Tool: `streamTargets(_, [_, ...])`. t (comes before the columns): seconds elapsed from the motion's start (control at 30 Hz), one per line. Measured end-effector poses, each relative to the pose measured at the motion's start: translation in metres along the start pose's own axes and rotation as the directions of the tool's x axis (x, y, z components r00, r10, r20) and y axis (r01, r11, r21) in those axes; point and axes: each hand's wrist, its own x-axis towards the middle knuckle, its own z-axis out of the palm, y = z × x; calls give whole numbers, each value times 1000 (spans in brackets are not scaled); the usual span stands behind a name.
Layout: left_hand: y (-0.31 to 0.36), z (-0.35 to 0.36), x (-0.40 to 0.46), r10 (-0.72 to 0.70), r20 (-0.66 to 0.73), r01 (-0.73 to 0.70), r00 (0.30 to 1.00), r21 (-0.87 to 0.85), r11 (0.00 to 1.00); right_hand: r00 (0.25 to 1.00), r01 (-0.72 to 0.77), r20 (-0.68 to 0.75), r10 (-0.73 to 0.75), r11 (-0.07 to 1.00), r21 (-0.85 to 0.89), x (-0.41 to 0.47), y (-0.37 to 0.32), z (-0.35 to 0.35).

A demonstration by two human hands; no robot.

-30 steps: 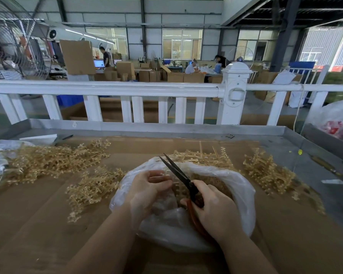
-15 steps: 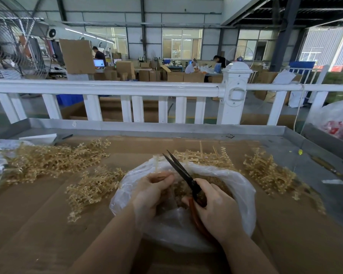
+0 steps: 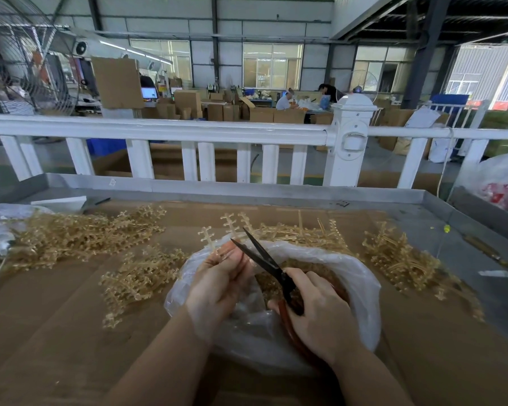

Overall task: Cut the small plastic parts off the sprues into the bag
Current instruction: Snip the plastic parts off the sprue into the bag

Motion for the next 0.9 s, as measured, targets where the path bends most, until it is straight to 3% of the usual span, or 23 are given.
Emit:
streamTargets(0.4, [-7, 4, -7, -117, -55, 111, 992, -99, 989, 999, 22, 30, -23, 1000, 9, 0, -3, -1])
streamTargets(0.9, [-14, 0, -7, -114, -52, 110, 992, -71, 991, 1000, 15, 20, -15, 1000, 3, 1, -4, -3])
